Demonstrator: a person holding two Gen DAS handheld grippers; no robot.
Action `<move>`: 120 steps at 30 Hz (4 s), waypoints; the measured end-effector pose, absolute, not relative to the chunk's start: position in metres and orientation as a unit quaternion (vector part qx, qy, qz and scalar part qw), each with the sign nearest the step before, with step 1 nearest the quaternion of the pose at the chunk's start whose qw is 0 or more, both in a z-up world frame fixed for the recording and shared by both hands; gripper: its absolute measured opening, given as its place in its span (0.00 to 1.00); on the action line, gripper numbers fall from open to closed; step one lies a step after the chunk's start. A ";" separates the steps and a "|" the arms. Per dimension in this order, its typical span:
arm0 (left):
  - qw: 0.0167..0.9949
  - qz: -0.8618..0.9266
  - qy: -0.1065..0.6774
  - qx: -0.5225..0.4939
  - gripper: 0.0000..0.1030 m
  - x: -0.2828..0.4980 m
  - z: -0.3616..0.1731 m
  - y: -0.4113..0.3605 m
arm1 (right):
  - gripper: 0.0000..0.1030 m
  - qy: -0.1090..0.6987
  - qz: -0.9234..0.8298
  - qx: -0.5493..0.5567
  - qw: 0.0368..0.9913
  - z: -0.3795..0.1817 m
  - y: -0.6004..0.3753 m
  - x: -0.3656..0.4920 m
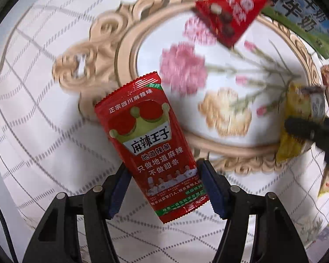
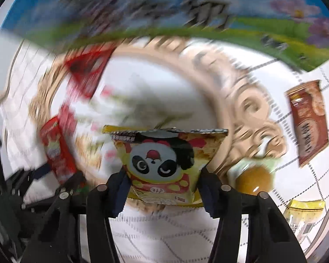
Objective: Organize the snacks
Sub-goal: 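Grasp the red spicy strip pack with left tool while right tool grasps panda chips bag, then carry both packs into the box, open both tools and lift away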
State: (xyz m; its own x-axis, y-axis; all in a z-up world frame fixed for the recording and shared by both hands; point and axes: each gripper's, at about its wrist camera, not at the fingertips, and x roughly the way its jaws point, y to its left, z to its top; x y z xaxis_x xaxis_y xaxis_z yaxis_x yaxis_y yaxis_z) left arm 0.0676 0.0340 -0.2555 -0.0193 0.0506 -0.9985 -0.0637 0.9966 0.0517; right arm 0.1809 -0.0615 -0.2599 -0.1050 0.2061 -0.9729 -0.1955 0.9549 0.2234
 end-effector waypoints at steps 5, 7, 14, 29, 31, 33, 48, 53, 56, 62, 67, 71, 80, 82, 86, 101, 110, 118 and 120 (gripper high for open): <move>0.684 0.034 0.727 -0.050 0.64 0.070 -0.276 0.051 | 0.55 0.763 0.197 -0.022 0.615 -0.273 -0.044 0.152; 0.680 0.041 0.727 -0.087 0.65 0.080 -0.277 0.073 | 0.60 0.765 0.194 -0.018 0.614 -0.278 -0.043 0.148; 0.688 0.071 0.706 -0.153 0.61 0.077 -0.271 0.110 | 0.72 0.743 0.152 0.018 0.651 -0.268 -0.055 0.135; 0.713 0.020 0.700 -0.028 0.55 0.113 -0.276 0.043 | 0.72 0.711 0.114 0.013 0.693 -0.249 -0.061 0.087; 0.716 0.022 0.697 -0.023 0.52 0.116 -0.283 0.039 | 0.70 0.716 0.108 0.019 0.689 -0.259 -0.060 0.086; 0.719 0.022 0.694 -0.016 0.46 0.127 -0.288 0.051 | 0.60 0.716 0.114 0.031 0.688 -0.264 -0.064 0.086; 0.749 -0.004 0.662 -0.033 0.43 0.120 -0.193 0.057 | 0.46 0.689 0.167 0.081 0.700 -0.221 -0.111 0.109; 0.771 -0.039 0.634 -0.051 0.43 0.141 -0.132 0.056 | 0.46 0.670 0.196 0.127 0.705 -0.180 -0.131 0.128; 0.787 -0.064 0.611 -0.051 0.43 0.169 -0.088 0.055 | 0.46 0.647 0.211 0.151 0.717 -0.144 -0.142 0.147; 0.806 -0.089 0.585 -0.022 0.43 0.249 -0.030 0.053 | 0.46 0.584 0.225 0.165 0.762 -0.072 -0.154 0.208; 0.794 -0.075 0.603 0.014 0.43 0.324 -0.043 0.046 | 0.46 0.565 0.212 0.166 0.780 -0.064 -0.135 0.267; 0.762 -0.067 0.643 0.031 0.43 0.373 -0.073 0.045 | 0.46 0.582 0.202 0.184 0.766 -0.083 -0.119 0.302; 0.698 -0.065 0.710 0.067 0.43 0.415 -0.140 0.039 | 0.46 0.626 0.190 0.216 0.725 -0.145 -0.095 0.340; 0.691 -0.059 0.716 0.075 0.44 0.417 -0.149 0.038 | 0.47 0.635 0.188 0.220 0.717 -0.157 -0.091 0.343; 0.682 -0.048 0.726 0.073 0.53 0.419 -0.161 0.042 | 0.56 0.669 0.185 0.225 0.684 -0.185 -0.083 0.347; 0.709 -0.046 0.703 0.025 0.67 0.395 -0.150 0.042 | 0.91 0.672 0.131 0.138 0.715 -0.175 -0.090 0.338; 0.761 -0.029 0.648 0.013 0.67 0.354 -0.122 0.030 | 0.91 0.642 0.088 0.082 0.757 -0.145 -0.126 0.324; 0.805 -0.015 0.592 0.007 0.67 0.313 -0.093 0.023 | 0.91 0.597 0.065 0.044 0.799 -0.103 -0.154 0.302; 0.817 -0.013 0.577 0.011 0.67 0.300 -0.085 0.019 | 0.91 0.585 0.064 0.035 0.808 -0.095 -0.152 0.294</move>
